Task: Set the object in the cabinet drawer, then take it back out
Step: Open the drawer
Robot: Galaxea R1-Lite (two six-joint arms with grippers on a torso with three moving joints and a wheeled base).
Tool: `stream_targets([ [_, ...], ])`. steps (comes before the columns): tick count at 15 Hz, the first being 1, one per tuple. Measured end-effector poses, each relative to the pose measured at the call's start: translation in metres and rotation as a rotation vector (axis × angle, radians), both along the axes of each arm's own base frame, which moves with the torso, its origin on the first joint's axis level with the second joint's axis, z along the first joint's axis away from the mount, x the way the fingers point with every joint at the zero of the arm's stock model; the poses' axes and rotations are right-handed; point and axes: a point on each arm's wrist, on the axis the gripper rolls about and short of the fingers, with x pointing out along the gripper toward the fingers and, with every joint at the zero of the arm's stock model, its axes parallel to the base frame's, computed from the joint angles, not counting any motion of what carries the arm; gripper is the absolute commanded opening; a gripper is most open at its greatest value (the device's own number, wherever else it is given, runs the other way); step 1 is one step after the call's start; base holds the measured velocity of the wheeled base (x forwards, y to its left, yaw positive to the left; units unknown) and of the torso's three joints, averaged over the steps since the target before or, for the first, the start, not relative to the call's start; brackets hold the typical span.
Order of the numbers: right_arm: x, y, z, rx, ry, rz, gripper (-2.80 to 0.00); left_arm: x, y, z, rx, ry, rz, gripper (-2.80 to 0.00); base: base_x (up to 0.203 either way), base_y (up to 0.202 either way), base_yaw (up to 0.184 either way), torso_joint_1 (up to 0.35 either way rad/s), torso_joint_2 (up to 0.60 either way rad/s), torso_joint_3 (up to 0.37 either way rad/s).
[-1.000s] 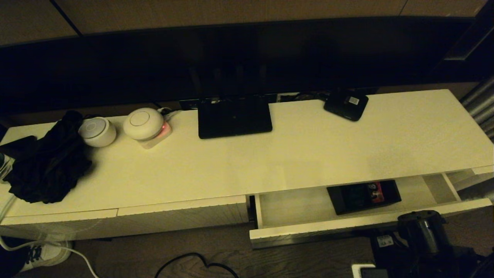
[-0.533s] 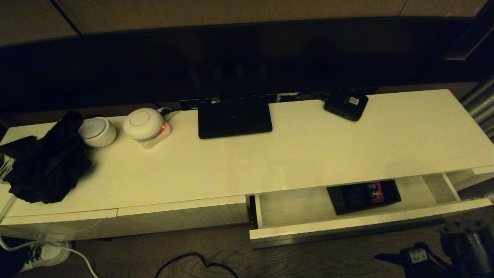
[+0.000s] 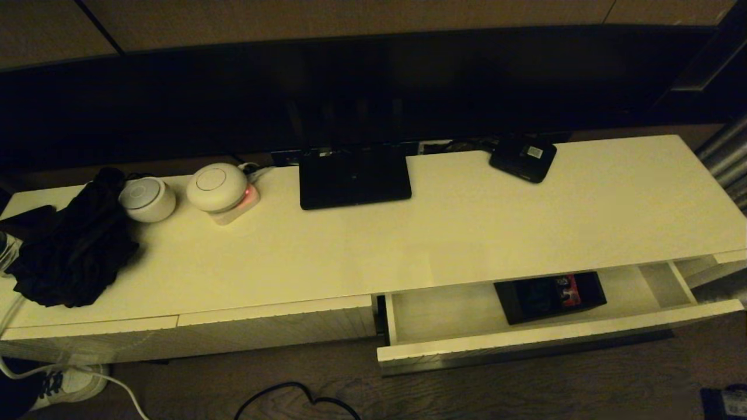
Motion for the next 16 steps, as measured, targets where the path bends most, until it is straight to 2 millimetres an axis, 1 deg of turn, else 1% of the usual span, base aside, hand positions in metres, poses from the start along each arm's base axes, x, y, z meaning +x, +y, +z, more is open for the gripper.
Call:
stream_targets([
  [3,-0.013,-0.005,0.033,0.174,0.110,-0.249,-2.80,0.000,0.000,0.000,0.000,0.000,0.000,-2.80,0.000,0.000,0.000,0.000,0.00,0.000],
  [5,-0.010,-0.004,0.050,0.303,0.157,-0.415,-2.80,0.000,0.000,0.000,0.000,0.000,0.000,-2.80,0.000,0.000,0.000,0.000,0.00,0.000],
  [6,-0.005,-0.002,0.054,0.353,0.188,-0.490,-2.80,0.000,0.000,0.000,0.000,0.000,0.000,-2.80,0.000,0.000,0.000,0.000,0.00,0.000],
  [9,0.015,0.007,0.061,0.454,0.279,-0.675,-2.80,0.000,0.000,0.000,0.000,0.000,0.000,-2.80,0.000,0.000,0.000,0.000,0.00,0.000],
  [12,0.039,0.021,0.064,0.528,0.328,-0.866,-2.80,0.000,0.000,0.000,0.000,0.000,0.000,-2.80,0.000,0.000,0.000,0.000,0.00,0.000],
  [14,0.057,0.033,0.062,0.562,0.327,-0.999,-2.80,0.000,0.000,0.000,0.000,0.000,0.000,-2.80,0.000,0.000,0.000,0.000,0.00,0.000],
  [16,0.074,0.043,0.057,0.593,0.266,-1.071,-2.80,0.000,0.000,0.000,0.000,0.000,0.000,-2.80,0.000,0.000,0.000,0.000,0.00,0.000],
])
